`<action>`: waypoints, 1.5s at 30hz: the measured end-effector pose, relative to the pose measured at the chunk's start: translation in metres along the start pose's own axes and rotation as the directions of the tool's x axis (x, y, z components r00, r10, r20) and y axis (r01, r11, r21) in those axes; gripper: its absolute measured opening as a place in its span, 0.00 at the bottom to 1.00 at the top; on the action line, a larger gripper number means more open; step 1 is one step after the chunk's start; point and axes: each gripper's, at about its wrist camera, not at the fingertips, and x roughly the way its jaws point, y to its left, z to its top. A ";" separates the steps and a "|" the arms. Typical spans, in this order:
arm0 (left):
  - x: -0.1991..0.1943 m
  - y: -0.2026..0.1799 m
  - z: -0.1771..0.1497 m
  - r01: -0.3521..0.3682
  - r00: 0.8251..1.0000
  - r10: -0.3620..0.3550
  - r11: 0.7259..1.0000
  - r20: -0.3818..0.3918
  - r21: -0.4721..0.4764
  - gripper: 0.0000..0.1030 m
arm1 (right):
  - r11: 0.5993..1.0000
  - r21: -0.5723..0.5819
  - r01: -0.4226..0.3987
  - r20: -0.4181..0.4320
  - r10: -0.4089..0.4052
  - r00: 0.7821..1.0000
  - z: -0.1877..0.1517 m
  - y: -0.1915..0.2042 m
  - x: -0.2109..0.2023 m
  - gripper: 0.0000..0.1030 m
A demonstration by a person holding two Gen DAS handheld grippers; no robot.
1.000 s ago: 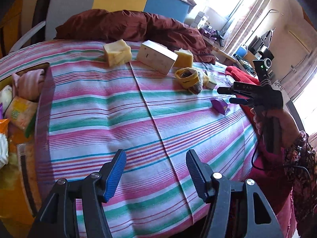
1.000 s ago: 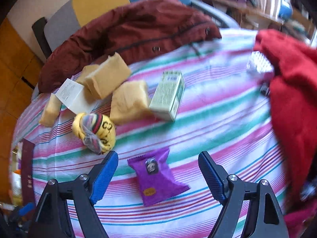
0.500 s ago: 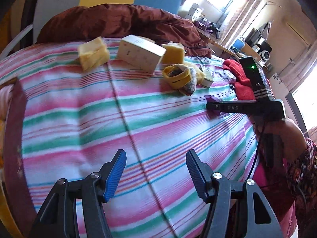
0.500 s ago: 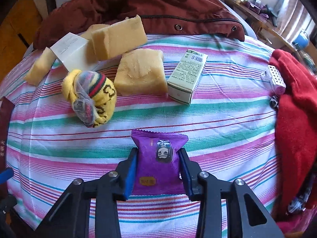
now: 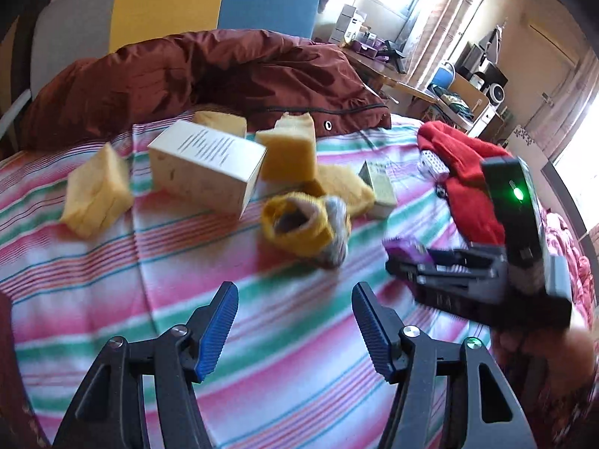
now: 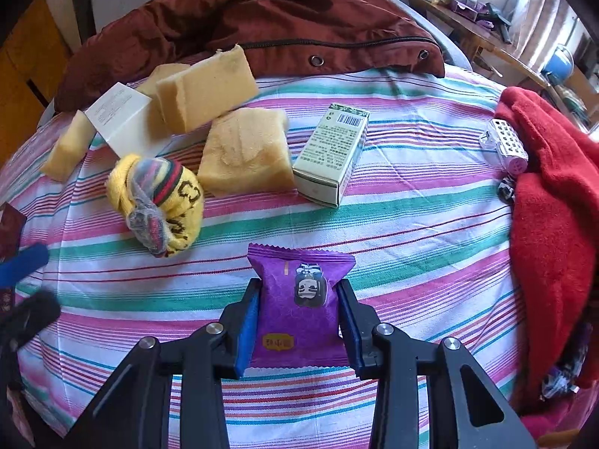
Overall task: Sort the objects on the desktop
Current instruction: 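Grasp the purple packet with the right tool while the left tool grasps the yellow knit sock, then carry the purple packet and yellow sock into the gold tray and release both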
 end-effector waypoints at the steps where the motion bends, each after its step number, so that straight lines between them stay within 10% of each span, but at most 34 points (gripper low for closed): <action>1: 0.004 -0.001 0.003 -0.006 1.000 0.006 1.000 -0.004 0.000 0.63 | 1.000 0.006 0.001 0.004 -0.001 1.000 -0.001 0.004 0.002 0.38; 13: 0.048 -0.027 0.023 -0.074 0.997 0.074 0.992 0.006 0.100 0.63 | 0.988 0.152 -0.014 0.023 0.010 1.000 -0.002 -0.022 -0.008 0.38; 24: 0.061 -0.039 0.016 -0.177 0.975 0.142 0.960 0.169 0.217 0.61 | 0.984 0.178 -0.019 0.033 0.013 0.999 0.008 -0.033 0.000 0.38; 45: 0.061 -0.030 -0.011 -0.137 0.983 0.104 0.964 0.150 0.229 0.45 | 0.976 0.207 -0.069 0.061 0.057 0.997 0.006 -0.038 -0.005 0.38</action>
